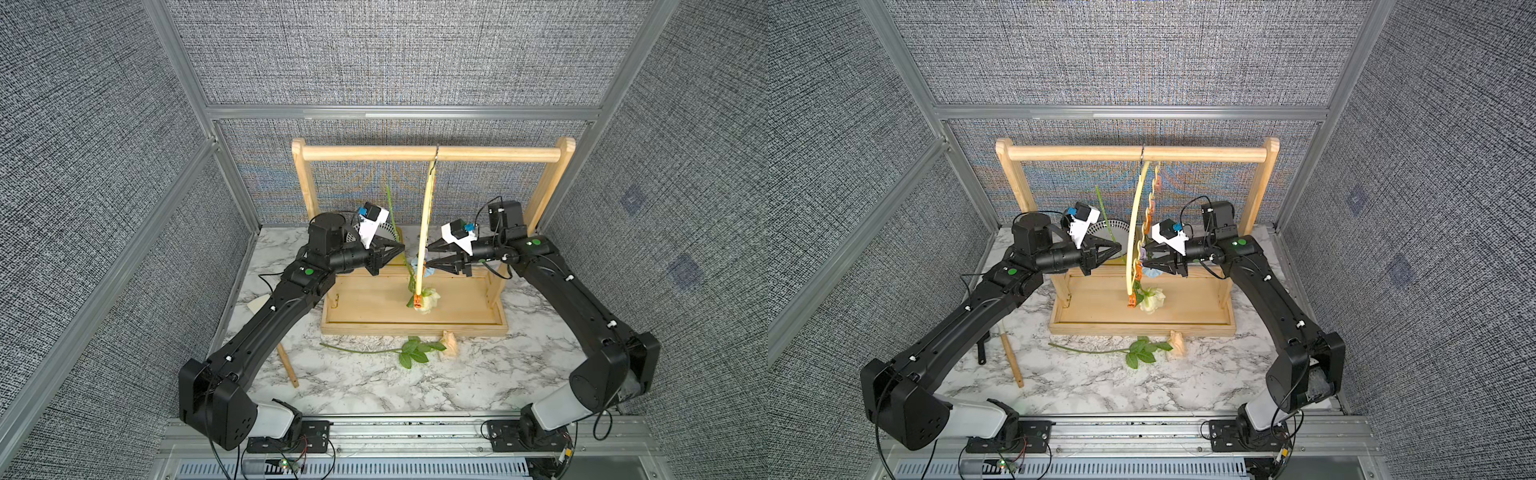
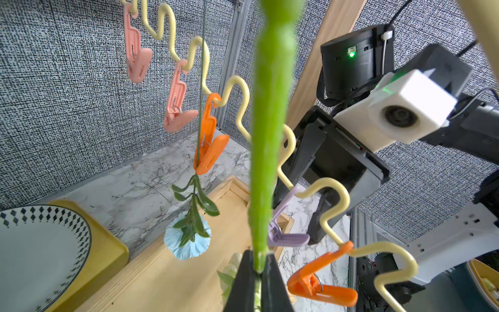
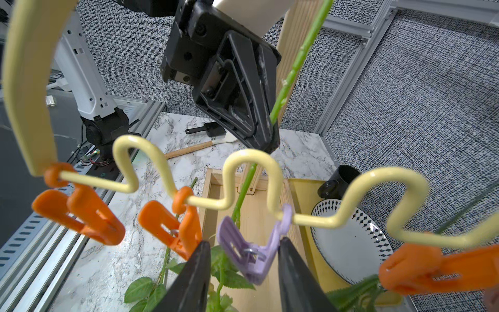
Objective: Dry the flowers on a clothes hanger
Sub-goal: Open the clamp at the hanger.
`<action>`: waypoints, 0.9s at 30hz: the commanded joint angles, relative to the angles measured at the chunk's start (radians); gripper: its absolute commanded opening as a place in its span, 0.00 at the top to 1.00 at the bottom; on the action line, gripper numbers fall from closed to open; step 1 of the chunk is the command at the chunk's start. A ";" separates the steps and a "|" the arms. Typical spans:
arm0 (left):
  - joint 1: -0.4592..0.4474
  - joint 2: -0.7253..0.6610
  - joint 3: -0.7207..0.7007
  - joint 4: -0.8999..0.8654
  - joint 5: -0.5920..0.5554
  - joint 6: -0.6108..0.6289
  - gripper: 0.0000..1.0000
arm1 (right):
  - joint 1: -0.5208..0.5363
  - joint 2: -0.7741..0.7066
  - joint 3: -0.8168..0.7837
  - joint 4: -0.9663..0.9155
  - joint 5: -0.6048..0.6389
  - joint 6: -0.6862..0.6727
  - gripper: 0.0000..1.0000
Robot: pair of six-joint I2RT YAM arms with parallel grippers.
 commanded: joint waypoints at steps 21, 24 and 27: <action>0.000 0.047 0.050 0.046 0.063 -0.030 0.98 | 0.115 -0.076 -0.145 0.368 0.295 0.268 0.44; -0.001 0.049 0.053 0.045 0.070 -0.033 0.98 | 0.140 -0.113 -0.202 0.452 0.357 0.297 0.44; 0.000 0.045 0.053 0.037 0.067 -0.029 0.98 | 0.152 -0.146 -0.259 0.534 0.408 0.335 0.44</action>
